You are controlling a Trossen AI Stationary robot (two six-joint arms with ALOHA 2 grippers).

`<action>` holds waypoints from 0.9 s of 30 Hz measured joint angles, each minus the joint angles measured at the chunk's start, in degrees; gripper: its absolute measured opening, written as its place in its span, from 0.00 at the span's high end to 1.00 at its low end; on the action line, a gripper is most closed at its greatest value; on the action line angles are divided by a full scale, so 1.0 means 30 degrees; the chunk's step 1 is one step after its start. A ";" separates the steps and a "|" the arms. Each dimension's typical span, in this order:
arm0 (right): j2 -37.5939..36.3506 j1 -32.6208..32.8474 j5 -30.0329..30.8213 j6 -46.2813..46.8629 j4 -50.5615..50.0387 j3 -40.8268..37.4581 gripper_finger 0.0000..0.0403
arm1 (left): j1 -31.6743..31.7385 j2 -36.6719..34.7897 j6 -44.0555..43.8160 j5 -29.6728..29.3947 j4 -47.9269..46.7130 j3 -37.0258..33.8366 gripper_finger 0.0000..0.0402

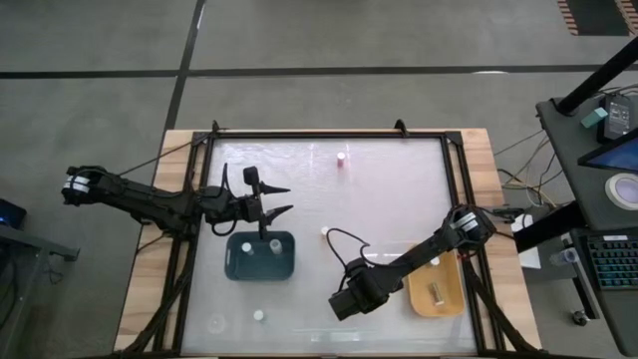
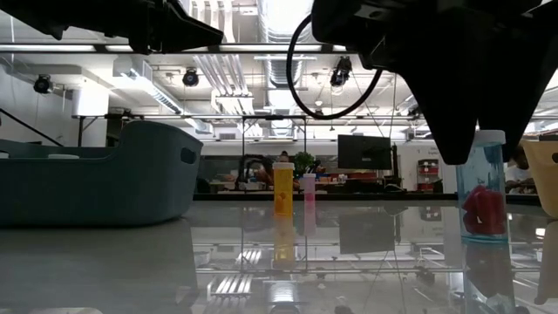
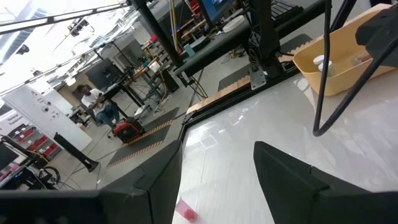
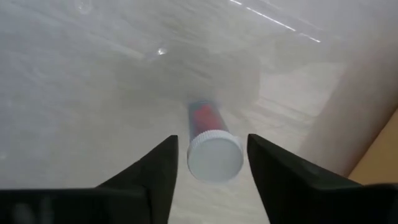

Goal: Pick and place medicine bottles into bin by pill shape (circle, oval)
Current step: Put the blue bottled capsules into the yellow bin

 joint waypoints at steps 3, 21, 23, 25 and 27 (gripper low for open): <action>0.0000 0.0000 0.0000 0.0000 0.0150 0.0000 0.62 | -0.0006 0.0000 0.0000 0.0000 0.0000 0.0000 0.54; -0.0395 -0.0080 -0.0390 -0.0535 0.0336 0.0000 0.71 | -0.0002 0.0000 0.0000 0.0000 0.0048 0.0007 0.54; -0.0761 -0.0080 -0.0401 -0.0820 0.0244 0.0007 0.72 | -0.0007 -0.0007 0.0000 0.0000 0.0058 0.0007 0.54; -0.1228 -0.0080 -0.0408 -0.1074 0.0097 0.0007 0.73 | -0.0007 -0.0007 0.0000 0.0000 0.0058 0.0007 0.54; -0.1756 -0.0080 -0.0372 -0.1195 -0.0240 0.0022 0.73 | -0.0004 -0.0007 0.0000 0.0000 0.0058 0.0007 0.54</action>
